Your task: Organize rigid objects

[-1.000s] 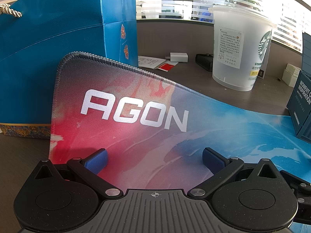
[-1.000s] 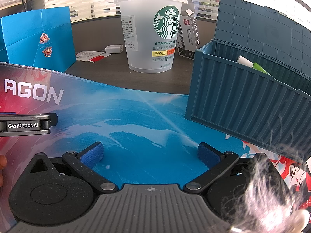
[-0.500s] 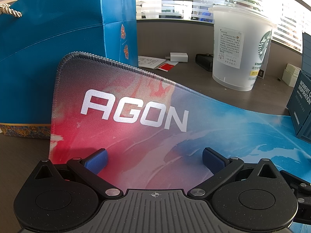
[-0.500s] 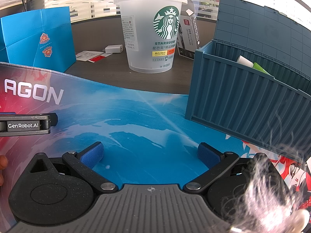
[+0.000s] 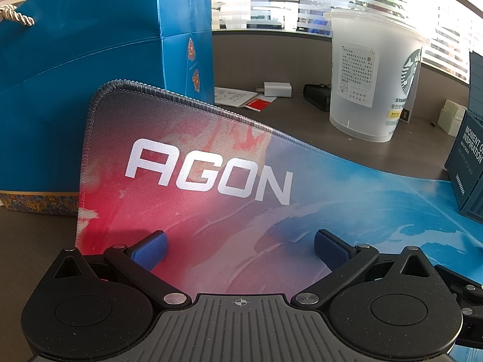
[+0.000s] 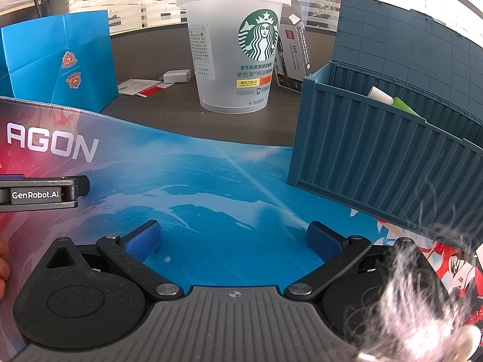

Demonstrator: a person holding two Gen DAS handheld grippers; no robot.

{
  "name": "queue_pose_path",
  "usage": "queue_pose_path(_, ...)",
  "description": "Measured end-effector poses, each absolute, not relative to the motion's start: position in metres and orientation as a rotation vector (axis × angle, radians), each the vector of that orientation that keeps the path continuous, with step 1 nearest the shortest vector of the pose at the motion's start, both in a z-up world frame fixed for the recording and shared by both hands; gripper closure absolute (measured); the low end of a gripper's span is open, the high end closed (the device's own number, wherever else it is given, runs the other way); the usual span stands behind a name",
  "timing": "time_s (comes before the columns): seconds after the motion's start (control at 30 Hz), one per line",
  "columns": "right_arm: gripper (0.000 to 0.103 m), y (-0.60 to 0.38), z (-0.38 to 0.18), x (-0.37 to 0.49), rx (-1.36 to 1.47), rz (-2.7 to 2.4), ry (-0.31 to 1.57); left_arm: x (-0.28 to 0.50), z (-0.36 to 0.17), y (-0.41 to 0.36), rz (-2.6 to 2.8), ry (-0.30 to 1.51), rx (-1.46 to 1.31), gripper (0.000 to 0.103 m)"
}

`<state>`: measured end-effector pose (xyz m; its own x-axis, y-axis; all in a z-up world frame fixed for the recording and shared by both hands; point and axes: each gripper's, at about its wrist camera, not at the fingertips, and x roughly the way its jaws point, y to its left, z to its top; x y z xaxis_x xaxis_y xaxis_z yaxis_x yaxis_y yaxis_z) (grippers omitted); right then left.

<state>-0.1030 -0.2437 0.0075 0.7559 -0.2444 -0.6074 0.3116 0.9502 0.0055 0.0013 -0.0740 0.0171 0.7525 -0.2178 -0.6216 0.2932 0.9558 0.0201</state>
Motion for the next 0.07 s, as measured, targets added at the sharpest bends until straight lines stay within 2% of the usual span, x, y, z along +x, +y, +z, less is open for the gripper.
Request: queue_pose_path(0.07,0.000,-0.2430,0.0072,-0.1031,0.109,-0.304,0.646,0.0015,0.0170,-0.0738,-0.278,0.663,0.122,0.000)
